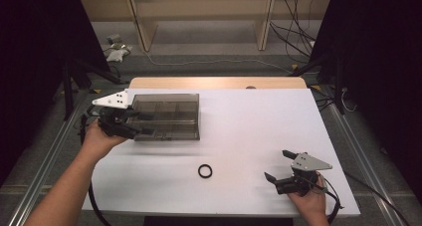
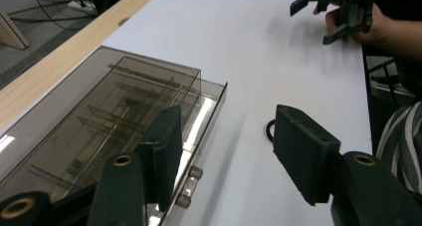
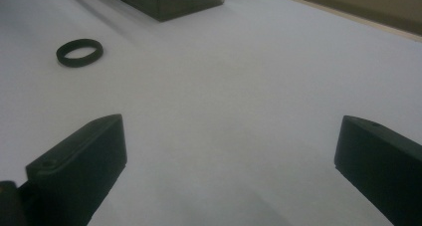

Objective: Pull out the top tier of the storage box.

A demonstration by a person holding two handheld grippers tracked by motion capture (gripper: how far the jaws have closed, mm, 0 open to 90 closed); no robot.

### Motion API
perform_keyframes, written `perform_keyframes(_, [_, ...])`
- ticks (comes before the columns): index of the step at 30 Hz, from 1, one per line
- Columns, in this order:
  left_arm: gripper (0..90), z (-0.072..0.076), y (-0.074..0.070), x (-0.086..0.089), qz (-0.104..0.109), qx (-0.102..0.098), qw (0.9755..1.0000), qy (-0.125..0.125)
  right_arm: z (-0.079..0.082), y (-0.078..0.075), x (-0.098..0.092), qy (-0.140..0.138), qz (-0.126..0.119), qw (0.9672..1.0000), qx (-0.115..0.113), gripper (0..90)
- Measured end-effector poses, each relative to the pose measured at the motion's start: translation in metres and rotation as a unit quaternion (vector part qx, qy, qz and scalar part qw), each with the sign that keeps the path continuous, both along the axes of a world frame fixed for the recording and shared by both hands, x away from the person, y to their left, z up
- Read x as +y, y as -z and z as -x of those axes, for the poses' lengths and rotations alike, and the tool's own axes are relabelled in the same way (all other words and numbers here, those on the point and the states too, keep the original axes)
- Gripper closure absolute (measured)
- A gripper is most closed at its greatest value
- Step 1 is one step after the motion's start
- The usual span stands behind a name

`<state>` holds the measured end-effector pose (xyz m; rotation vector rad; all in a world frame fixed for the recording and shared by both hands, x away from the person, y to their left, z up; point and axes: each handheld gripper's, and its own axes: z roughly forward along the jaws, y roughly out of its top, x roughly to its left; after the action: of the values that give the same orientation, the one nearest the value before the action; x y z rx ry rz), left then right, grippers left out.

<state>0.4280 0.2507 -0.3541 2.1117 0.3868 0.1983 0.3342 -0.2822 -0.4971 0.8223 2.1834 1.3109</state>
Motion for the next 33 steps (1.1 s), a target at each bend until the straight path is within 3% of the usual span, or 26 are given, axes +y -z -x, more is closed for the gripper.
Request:
perform_keyframes(11, [46.6,-0.015,-0.003,-0.004,-0.052,-0.008,0.9986,-0.004,0.0,0.0,0.0,0.001,-0.001,1.0,0.001,1.2])
perform_keyframes(16, [48.9,-0.018,-0.002,-0.006,-0.064,-0.007,0.9979,0.003,0.0,0.0,0.0,0.0,0.0,1.0,0.0,1.2])
perform_keyframes(17, [49.1,-0.02,-0.001,-0.009,-0.076,-0.012,0.997,0.003,0.0,0.0,0.0,0.0,0.0,1.0,0.0,1.2])
perform_keyframes(18, [49.7,-0.02,-0.001,-0.009,-0.076,-0.012,0.997,0.003,0.0,0.0,0.0,0.0,-0.001,1.0,0.0,1.2])
perform_keyframes(24, [51.8,-0.024,0.004,-0.019,-0.114,-0.02,0.9926,0.037,0.0,0.0,0.0,0.0,-0.001,1.0,0.0,1.2])
perform_keyframes(30, [53.8,-0.026,0.005,-0.023,-0.128,-0.021,0.9901,0.054,0.001,0.0,0.0,0.0,-0.001,1.0,0.0,1.2])
perform_keyframes(33, [53.5,-0.025,0.005,-0.028,-0.142,-0.03,0.9876,0.06,0.001,0.0,0.0,0.0,-0.001,1.0,-0.001,1.2])
